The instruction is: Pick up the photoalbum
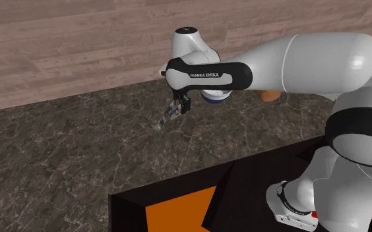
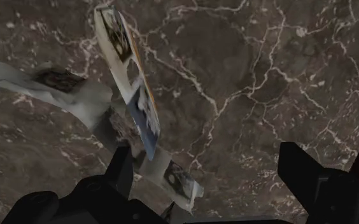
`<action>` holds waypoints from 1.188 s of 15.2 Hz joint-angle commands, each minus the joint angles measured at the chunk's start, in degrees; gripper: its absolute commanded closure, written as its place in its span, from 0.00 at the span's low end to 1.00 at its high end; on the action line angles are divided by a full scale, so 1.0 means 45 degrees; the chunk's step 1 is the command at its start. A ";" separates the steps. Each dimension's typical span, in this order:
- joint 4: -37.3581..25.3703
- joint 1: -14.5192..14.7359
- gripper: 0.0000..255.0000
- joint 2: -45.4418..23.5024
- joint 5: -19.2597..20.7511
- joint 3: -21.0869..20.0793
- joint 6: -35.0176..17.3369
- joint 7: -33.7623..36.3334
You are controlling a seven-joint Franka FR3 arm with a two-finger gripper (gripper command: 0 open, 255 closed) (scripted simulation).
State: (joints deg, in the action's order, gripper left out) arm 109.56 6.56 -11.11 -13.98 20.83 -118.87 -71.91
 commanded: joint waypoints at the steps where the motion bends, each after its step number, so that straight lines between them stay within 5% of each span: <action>1: -0.0911 -0.0292 0.00 -0.1127 -0.0754 -0.0169 0.0001 -0.1189; 6: -0.3599 -0.0964 0.00 -0.3576 -0.1909 -0.0926 0.0611 -0.3015; 15: -0.3174 -0.1032 0.00 -0.4164 -0.2218 -0.1086 -0.0341 -0.3369; 16: -0.3169 -0.1032 1.00 -0.4166 -0.2220 -0.1087 -0.0348 -0.3371; 18: -0.3167 -0.1040 1.00 -0.4170 -0.2223 -0.1085 -0.0350 -0.3384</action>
State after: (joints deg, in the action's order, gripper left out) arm 95.30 1.90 -29.81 -23.97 15.94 -120.40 -87.12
